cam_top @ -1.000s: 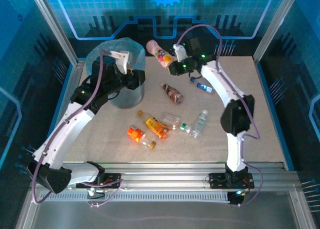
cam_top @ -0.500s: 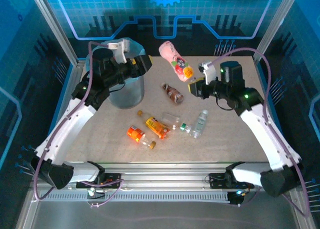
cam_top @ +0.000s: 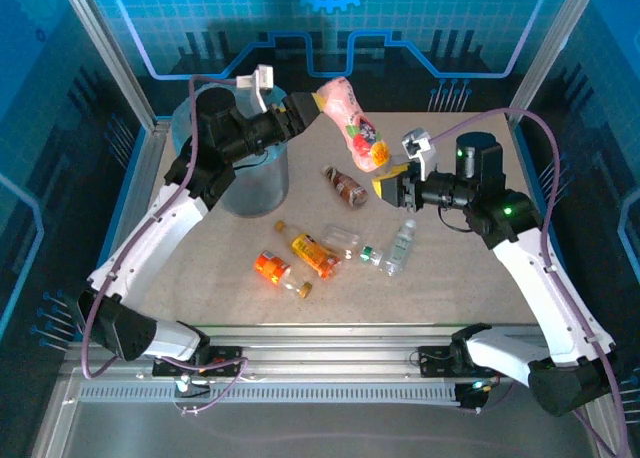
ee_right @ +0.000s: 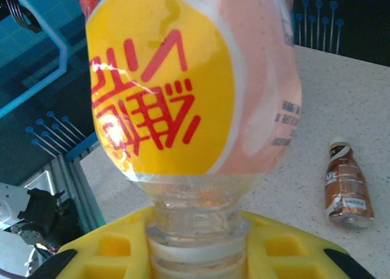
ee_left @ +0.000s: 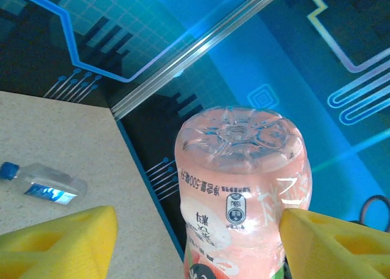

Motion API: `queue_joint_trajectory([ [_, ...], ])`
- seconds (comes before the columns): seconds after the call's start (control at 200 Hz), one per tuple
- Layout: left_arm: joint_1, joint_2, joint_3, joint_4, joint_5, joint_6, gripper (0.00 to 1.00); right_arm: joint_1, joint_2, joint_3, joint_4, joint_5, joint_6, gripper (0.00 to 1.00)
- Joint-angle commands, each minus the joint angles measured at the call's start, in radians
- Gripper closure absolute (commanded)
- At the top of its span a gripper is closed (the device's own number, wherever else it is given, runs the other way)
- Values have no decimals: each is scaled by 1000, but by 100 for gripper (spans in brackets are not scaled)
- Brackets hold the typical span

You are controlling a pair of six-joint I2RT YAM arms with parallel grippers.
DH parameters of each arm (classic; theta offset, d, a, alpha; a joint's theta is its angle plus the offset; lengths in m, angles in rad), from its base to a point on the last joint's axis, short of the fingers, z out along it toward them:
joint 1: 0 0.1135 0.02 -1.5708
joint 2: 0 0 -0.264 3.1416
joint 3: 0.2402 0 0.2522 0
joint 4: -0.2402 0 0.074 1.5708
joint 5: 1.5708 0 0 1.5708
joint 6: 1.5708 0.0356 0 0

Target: Put the plastic bottles in the bin

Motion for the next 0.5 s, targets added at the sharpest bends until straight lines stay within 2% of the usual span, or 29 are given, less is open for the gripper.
queue_joint_trajectory([
  [0.0, -20, 5, -2, 55, 38, -14, 28, 12, -17, -21, 32, -126, -10, 99],
  [0.055, -19, 5, -3, 54, 35, -11, 27, 15, -16, -19, 24, -127, -12, 99],
  [0.135, -22, 5, -8, 67, 39, -17, 20, 16, -16, -16, 10, -97, -4, 99],
  [0.255, -25, 2, -25, 101, 46, -28, 18, 13, -17, -15, 1, -31, 42, 100],
  [0.495, -28, -2, -49, 118, 48, -31, 20, 10, 14, 8, 12, -87, 89, 100],
])
